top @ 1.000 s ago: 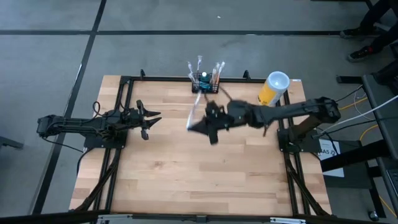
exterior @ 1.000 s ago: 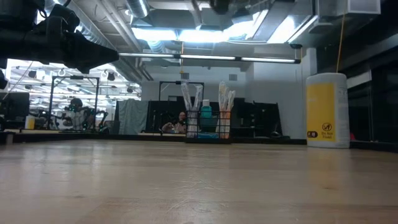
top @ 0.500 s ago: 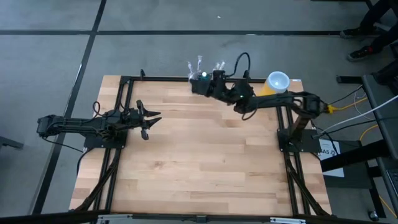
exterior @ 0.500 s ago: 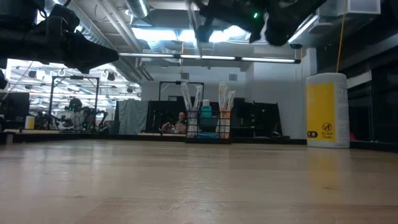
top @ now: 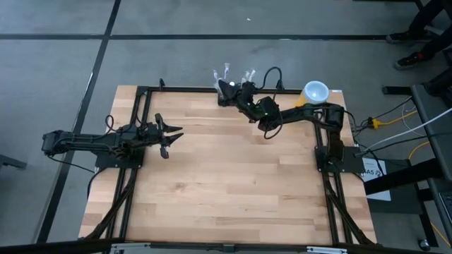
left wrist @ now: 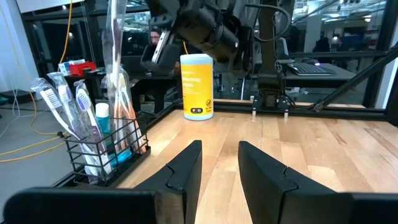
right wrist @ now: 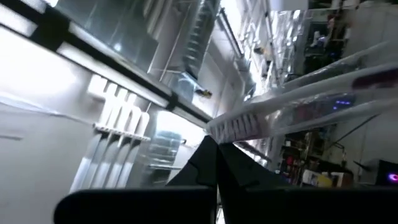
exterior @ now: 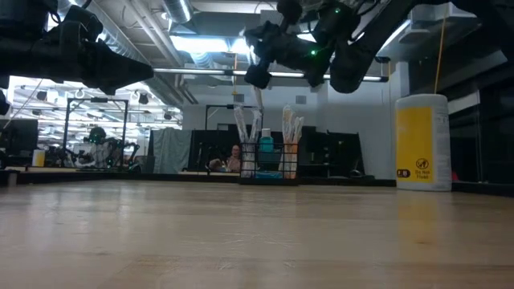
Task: Pick & Place toothbrushing station
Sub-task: Put the violet toothbrush into the black wire organizer bin
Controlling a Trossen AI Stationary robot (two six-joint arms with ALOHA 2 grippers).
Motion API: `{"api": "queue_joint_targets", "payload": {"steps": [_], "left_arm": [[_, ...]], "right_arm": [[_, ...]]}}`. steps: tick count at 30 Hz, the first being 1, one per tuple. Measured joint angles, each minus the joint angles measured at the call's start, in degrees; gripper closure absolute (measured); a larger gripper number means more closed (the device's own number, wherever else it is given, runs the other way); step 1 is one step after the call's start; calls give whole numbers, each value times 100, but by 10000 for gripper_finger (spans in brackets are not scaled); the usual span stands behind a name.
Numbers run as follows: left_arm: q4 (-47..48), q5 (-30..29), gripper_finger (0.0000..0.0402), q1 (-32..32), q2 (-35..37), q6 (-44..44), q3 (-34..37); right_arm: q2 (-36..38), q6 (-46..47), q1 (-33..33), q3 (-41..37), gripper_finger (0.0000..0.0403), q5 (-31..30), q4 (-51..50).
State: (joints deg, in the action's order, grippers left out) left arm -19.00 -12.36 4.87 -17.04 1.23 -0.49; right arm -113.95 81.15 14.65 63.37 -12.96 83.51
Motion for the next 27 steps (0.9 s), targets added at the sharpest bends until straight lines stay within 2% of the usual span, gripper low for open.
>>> {"api": "queue_joint_targets", "payload": {"steps": [11,19,23,27], "left_arm": [[0,1,302,0,0,0,0],[0,2,302,1,0,0,0],[0,1,302,0,1,0,0],[0,0,302,-1,0,0,0]], "right_arm": [[-7,308,22,110,403,-971,-649],[-7,137,-13,1040,403,-1220,-2361],[-7,412,16,1268,403,-1304,-3131],[-248,652,42,1298,403,-1308,-2903]]}}
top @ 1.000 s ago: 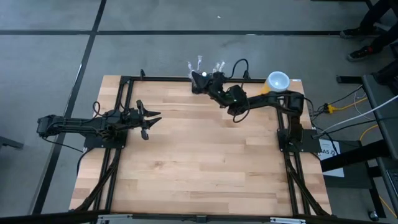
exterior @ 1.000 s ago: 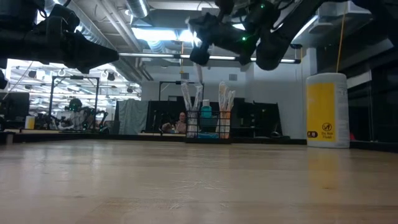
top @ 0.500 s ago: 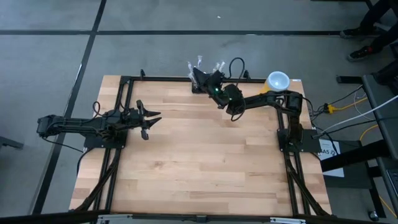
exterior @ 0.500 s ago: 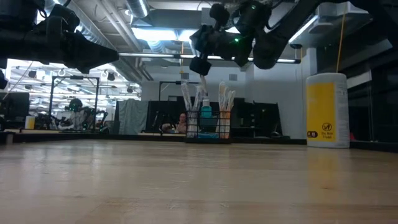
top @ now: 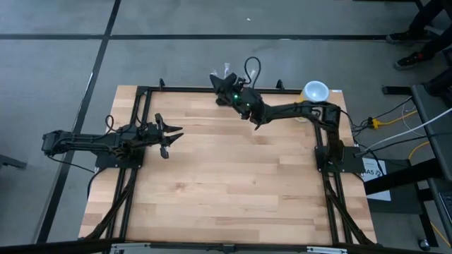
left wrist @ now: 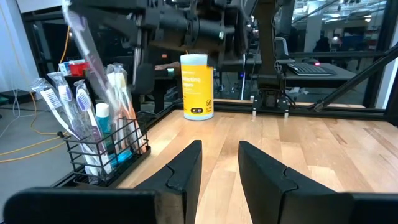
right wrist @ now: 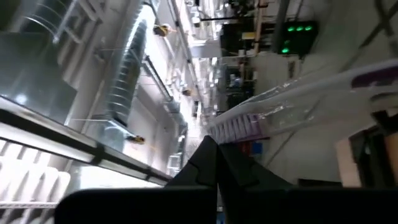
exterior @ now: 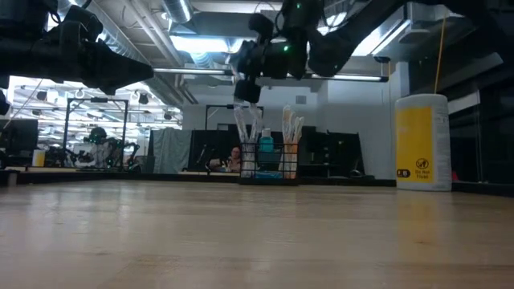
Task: Pick & Place toothbrushing station
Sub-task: Put the violet toothbrush into the black wire organizer bin
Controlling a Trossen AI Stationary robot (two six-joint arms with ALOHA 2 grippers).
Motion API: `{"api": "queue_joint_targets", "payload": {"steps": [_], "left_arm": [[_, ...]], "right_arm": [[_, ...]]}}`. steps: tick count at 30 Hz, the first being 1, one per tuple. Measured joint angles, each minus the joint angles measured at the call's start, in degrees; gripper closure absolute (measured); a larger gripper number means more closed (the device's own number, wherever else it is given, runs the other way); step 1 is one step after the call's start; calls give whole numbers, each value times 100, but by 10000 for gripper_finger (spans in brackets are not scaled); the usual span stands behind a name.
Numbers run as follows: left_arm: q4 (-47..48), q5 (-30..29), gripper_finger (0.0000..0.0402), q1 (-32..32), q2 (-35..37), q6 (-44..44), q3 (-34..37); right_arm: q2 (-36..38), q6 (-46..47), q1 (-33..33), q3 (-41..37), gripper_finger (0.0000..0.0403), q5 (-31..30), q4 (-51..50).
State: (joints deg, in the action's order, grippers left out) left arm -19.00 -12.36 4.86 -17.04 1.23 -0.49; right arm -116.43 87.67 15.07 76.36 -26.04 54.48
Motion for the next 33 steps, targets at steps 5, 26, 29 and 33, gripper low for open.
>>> {"api": "queue_joint_targets", "payload": {"steps": [5,26,29,33], "left_arm": [[1,2,302,1,0,0,0],[0,2,302,0,0,0,-1],[0,2,302,2,0,0,-1],[2,2,302,2,0,0,0]], "right_arm": [[-752,204,20,248,403,92,1265],[-1251,205,181,651,403,-174,1229],[-1251,400,186,651,403,-158,1052],[-1251,633,181,647,403,-205,845]]}}
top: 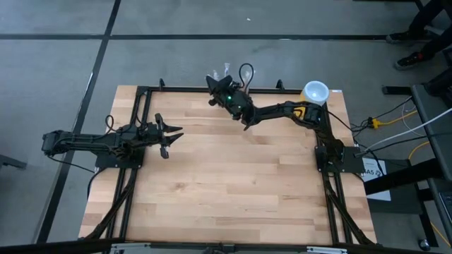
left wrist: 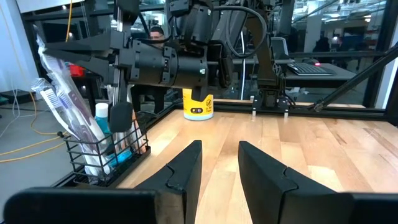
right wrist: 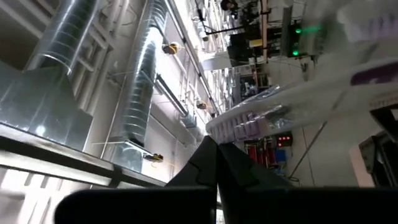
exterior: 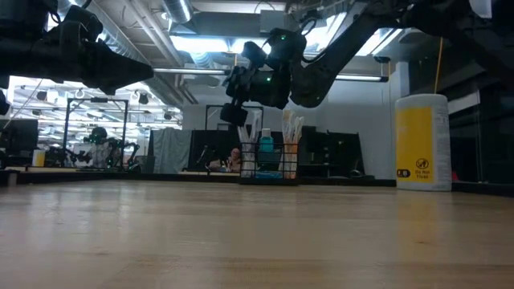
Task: Pick & Place toothbrushing station
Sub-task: Put the violet toothbrush into the black wire organizer bin, then return to Home Position
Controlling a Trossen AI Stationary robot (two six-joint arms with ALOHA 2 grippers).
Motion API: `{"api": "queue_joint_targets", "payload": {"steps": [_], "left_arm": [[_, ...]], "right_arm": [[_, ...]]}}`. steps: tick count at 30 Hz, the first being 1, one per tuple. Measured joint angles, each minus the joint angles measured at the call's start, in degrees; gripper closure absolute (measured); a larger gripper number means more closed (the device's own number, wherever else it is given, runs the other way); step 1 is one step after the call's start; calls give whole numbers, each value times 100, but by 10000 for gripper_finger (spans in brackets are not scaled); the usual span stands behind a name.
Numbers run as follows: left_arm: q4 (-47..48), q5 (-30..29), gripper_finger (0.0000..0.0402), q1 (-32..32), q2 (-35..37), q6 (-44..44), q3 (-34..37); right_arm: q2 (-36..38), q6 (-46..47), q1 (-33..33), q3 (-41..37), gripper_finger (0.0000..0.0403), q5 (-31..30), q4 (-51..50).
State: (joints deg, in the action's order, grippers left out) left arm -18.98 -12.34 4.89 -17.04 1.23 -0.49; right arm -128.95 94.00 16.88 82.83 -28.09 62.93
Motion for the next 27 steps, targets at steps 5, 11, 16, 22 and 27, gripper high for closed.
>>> {"api": "queue_joint_targets", "payload": {"steps": [5,11,16,22,27], "left_arm": [[-2,-1,302,-2,0,0,0],[-2,-2,302,0,0,0,0],[-2,0,302,0,0,0,0],[-2,-1,302,0,0,0,0],[-2,-2,302,-2,0,0,0]], "right_arm": [[-2,514,2,0,403,-117,-399],[-4,607,-7,0,376,-259,-407],[-4,820,-20,-1,327,-128,-576],[-4,1100,-113,-4,274,-506,-687],[-4,1384,-193,-4,256,-752,-815]]}}
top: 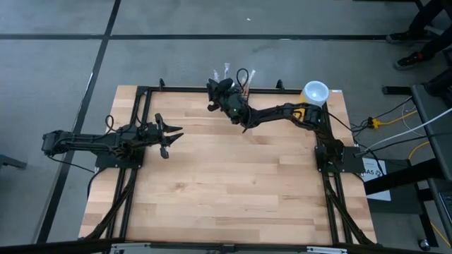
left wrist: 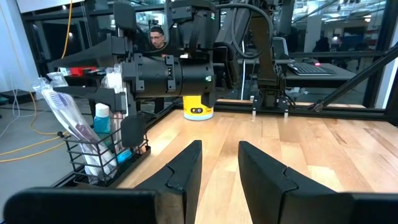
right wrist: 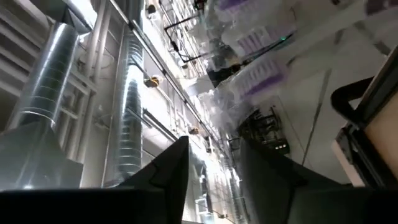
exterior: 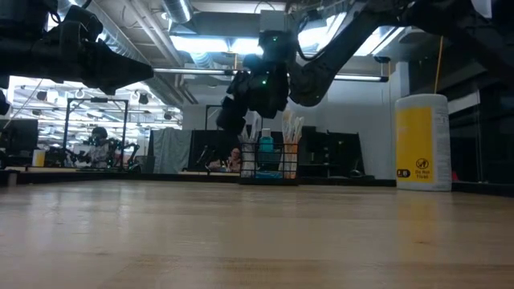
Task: Pick & Place toothbrushing station
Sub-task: Return to Home Position
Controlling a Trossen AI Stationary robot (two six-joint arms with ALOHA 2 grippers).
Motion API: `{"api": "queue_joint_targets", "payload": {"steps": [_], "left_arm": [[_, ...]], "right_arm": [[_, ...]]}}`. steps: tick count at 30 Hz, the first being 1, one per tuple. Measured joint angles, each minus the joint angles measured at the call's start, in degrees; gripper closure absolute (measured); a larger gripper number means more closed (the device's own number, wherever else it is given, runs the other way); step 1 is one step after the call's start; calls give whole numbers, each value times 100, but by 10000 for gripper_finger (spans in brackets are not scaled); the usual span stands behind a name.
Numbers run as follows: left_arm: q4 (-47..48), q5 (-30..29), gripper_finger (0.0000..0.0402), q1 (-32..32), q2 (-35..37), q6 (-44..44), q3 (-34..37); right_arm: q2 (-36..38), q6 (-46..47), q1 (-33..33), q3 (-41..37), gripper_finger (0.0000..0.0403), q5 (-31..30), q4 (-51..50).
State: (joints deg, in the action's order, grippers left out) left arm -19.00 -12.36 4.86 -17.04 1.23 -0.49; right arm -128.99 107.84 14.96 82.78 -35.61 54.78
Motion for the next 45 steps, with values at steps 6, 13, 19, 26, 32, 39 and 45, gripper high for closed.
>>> {"api": "queue_joint_targets", "payload": {"steps": [6,13,19,26,32,39,45], "left_arm": [[0,2,302,1,0,0,0],[0,1,302,1,0,0,0],[6,0,302,2,0,0,-2],[2,0,302,2,0,0,-1],[0,0,302,2,2,0,0],[1,0,302,2,0,0,0],[0,0,302,2,0,0,0]], "right_arm": [[2,-551,-208,0,255,163,1058],[52,-2421,-488,0,254,1001,3200],[791,-3826,-485,-4,254,3493,3367],[2725,-6087,-718,46,254,5303,-376],[4101,-8725,-1152,1272,254,4926,-6084],[4666,-9865,-2038,2599,254,2749,-10551],[5710,-9837,-2460,1844,254,2272,-10817]]}}
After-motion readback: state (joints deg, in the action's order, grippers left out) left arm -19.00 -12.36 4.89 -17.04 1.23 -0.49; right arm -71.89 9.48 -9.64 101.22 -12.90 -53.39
